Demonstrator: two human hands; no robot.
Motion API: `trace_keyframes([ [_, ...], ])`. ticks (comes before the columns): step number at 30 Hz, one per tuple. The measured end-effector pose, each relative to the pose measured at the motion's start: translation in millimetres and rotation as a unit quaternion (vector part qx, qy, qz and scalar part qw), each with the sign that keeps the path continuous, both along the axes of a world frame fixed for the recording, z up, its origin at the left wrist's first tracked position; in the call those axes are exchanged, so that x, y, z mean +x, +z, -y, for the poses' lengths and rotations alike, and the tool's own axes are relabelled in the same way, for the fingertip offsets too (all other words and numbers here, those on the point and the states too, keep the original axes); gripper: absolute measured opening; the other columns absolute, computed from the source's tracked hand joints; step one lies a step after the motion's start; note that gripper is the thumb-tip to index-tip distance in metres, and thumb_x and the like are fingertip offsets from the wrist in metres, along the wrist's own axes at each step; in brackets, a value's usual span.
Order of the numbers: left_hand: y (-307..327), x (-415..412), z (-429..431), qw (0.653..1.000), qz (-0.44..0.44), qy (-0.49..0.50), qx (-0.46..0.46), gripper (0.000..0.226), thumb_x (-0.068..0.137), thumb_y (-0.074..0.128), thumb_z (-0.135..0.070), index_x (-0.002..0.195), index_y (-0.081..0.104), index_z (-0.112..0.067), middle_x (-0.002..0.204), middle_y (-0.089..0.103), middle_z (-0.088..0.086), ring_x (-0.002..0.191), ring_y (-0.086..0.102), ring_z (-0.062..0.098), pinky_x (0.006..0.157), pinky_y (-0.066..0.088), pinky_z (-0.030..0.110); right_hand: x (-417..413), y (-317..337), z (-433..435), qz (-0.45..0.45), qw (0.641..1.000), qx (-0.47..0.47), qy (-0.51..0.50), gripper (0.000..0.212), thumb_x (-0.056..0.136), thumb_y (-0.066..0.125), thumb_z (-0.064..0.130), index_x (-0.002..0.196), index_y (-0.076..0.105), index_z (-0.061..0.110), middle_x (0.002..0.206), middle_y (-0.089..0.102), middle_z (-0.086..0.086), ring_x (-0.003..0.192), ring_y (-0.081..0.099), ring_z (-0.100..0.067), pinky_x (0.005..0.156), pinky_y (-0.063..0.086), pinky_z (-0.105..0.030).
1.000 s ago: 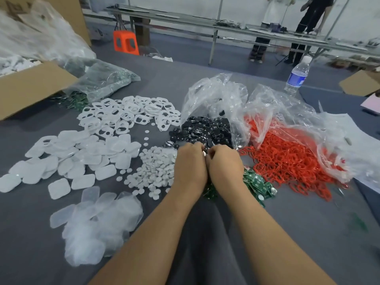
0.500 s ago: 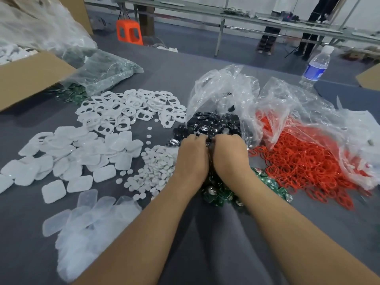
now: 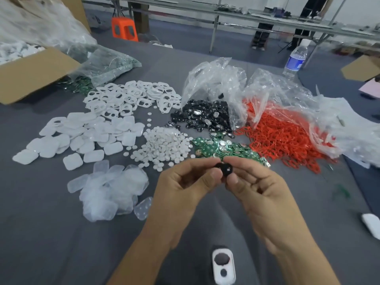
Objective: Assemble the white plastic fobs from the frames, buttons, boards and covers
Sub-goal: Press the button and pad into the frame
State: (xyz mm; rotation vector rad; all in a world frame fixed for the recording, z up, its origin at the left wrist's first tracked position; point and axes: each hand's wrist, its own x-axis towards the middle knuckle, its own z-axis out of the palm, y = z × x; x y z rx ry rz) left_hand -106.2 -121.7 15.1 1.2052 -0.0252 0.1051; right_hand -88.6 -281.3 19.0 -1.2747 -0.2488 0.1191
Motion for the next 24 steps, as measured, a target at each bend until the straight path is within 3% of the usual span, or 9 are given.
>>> trace_keyframes([
  [4,4,-42,8,1.0,0.017,-0.017,-0.011,0.035,0.07,0.081,-0.024,0.104,0.082,-0.026,0.101,0.08,0.003,0.093,0.075,0.009,0.082,0.056,0.017,-41,-3,5,-0.012,0.999,0.032,-0.003,0.049,0.072,0.088,0.037,0.112,0.074,0.013,0.108,0.074,-0.014,0.098,0.069,-0.018,0.085,0.055,-0.023],
  [9,2,-73,17,0.999,0.036,-0.025,0.008,0.03,0.078,0.077,-0.015,0.107,0.08,-0.022,0.104,0.08,0.002,0.098,0.076,0.012,0.083,0.056,0.016,-74,-7,10,-0.009,0.998,0.046,-0.037,0.05,0.069,0.089,0.041,0.11,0.075,0.015,0.105,0.075,-0.011,0.096,0.069,-0.018,0.085,0.055,-0.023],
  [12,-2,-85,24,0.999,0.035,-0.023,0.023,0.027,0.081,0.076,-0.014,0.106,0.081,-0.023,0.102,0.08,0.003,0.095,0.075,0.013,0.076,0.058,0.018,-92,-11,10,-0.004,0.997,0.057,-0.046,0.05,0.073,0.087,0.04,0.116,0.074,0.017,0.107,0.075,-0.007,0.099,0.07,-0.014,0.085,0.053,-0.019],
  [15,-11,-91,28,0.998,0.033,-0.017,0.053,0.026,0.085,0.078,-0.013,0.108,0.081,-0.025,0.104,0.08,0.001,0.094,0.075,0.012,0.073,0.057,0.017,-103,-19,11,-0.009,0.994,0.073,-0.075,0.035,0.082,0.08,0.031,0.113,0.075,0.016,0.11,0.075,-0.009,0.101,0.071,-0.016,0.084,0.054,-0.019],
  [17,-21,-92,29,0.994,0.041,-0.007,0.105,0.027,0.085,0.081,-0.015,0.11,0.081,-0.027,0.107,0.078,-0.002,0.096,0.075,0.012,0.077,0.056,0.017,-106,-23,14,0.011,0.993,0.029,-0.115,0.023,0.089,0.069,0.019,0.111,0.075,0.017,0.11,0.075,-0.009,0.101,0.072,-0.017,0.084,0.054,-0.02],
  [20,-41,-92,24,0.967,0.053,0.029,0.249,0.045,0.08,0.085,-0.027,0.122,0.074,-0.037,0.11,0.072,-0.015,0.1,0.07,0.009,0.082,0.052,0.017,-105,-28,21,0.037,0.985,-0.05,-0.159,0.021,0.094,0.061,0.017,0.111,0.072,0.016,0.11,0.075,-0.006,0.103,0.071,-0.017,0.084,0.055,-0.022],
  [22,-57,-92,17,0.917,0.057,0.028,0.393,0.071,0.073,0.09,-0.041,0.136,0.058,-0.045,0.121,0.059,-0.029,0.117,0.057,0.003,0.093,0.042,0.011,-102,-33,29,0.02,0.984,-0.061,-0.168,0.018,0.097,0.059,0.01,0.109,0.071,0.013,0.104,0.076,-0.006,0.096,0.073,-0.019,0.079,0.056,-0.021],
  [24,-70,-92,11,0.862,0.046,-0.033,0.504,0.1,0.064,0.088,-0.059,0.148,0.035,-0.055,0.131,0.043,-0.038,0.131,0.035,-0.007,0.103,0.027,0.008,-98,-39,38,0.014,0.978,-0.132,-0.163,0.018,0.097,0.059,0.004,0.105,0.072,0.015,0.095,0.077,-0.004,0.089,0.075,-0.019,0.078,0.058,-0.023],
])
